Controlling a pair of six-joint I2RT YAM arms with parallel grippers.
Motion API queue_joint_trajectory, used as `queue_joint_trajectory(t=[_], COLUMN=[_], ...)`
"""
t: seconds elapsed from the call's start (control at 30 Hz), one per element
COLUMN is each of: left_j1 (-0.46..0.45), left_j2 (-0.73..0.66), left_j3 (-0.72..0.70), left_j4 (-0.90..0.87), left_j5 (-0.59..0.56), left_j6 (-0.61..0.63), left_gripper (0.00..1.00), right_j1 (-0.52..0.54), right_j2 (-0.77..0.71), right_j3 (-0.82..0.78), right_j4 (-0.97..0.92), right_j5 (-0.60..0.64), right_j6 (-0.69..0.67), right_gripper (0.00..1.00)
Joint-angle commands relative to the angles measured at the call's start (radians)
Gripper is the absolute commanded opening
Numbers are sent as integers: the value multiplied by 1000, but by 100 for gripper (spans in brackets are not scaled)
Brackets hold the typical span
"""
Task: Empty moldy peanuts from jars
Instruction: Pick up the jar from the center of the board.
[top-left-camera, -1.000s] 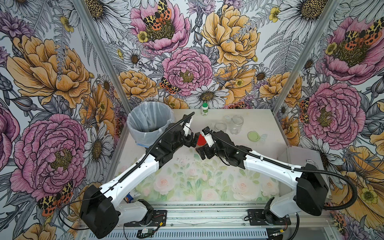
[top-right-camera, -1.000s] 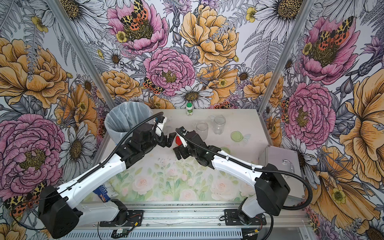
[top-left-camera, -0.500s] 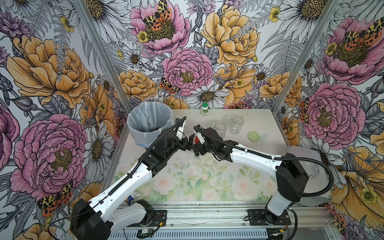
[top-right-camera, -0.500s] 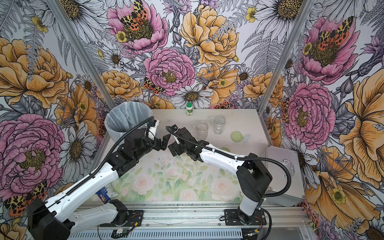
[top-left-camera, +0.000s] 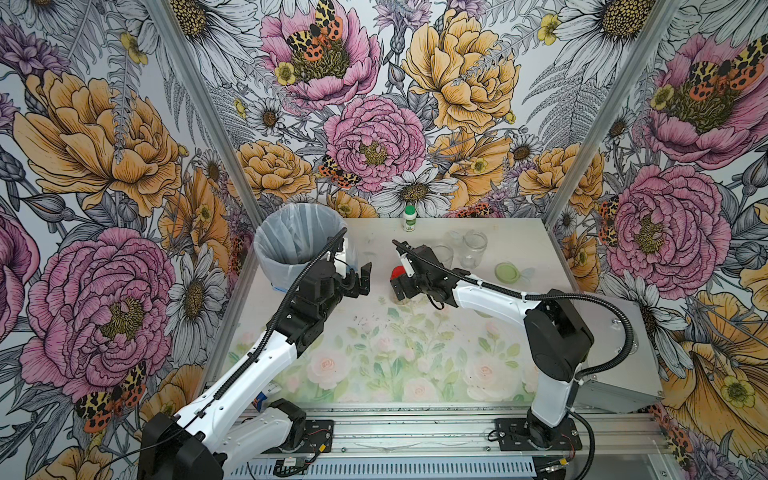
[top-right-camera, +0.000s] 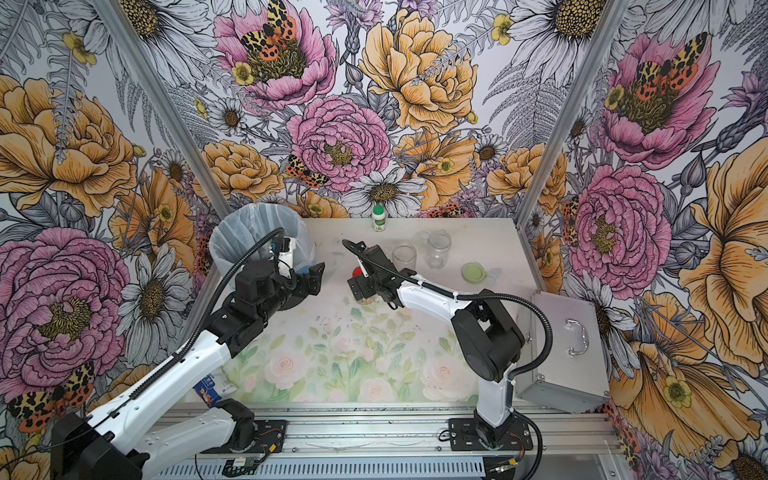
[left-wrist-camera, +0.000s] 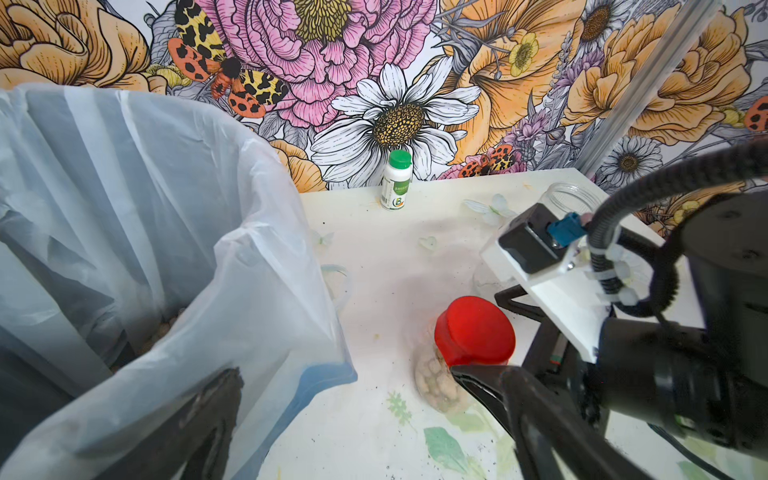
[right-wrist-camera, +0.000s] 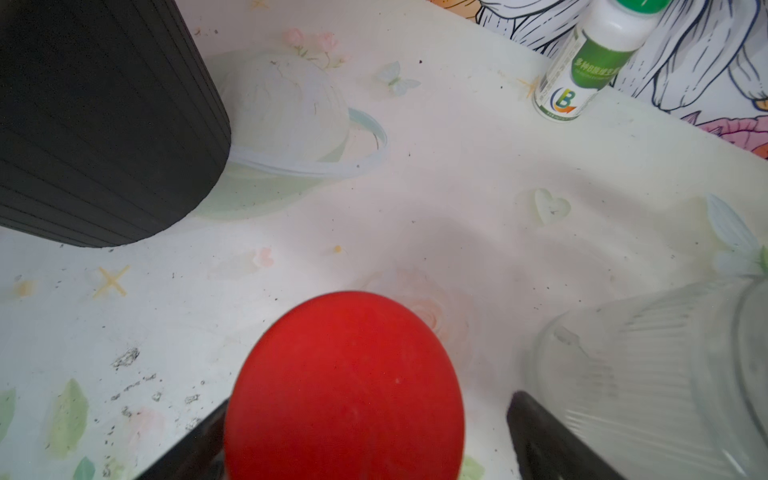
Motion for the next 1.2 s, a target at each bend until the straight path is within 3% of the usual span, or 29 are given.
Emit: queue_joint_trajectory(t=[0.0,0.5,0.73,0.83,1.03,1.17], left_j1=[5,6,3,1,-51,-62], left_j2=[-2,13,6,15,61,97], left_j3=[-4,4,-37,-31,-32,-63], left_j4=[39,51,106,111,168,290], left_j5=[33,64,90,170,286,467], left_j6=[-14,-1,20,45,164,239], left_gripper=[99,99,99,99,99,99], right_j1=[5,-8,-19,-35,-112,-165], right_j2=[30,86,33,-50,-248,-330], right_j3=[52,43,31,26,28,38], right_j4=[9,10,9,-9,-102,-158], right_j5=[-37,-60,-56,-104,-224,-311], right_j6=[5,36,59,100,202,265], right_gripper=[97,82,53,48,49,49])
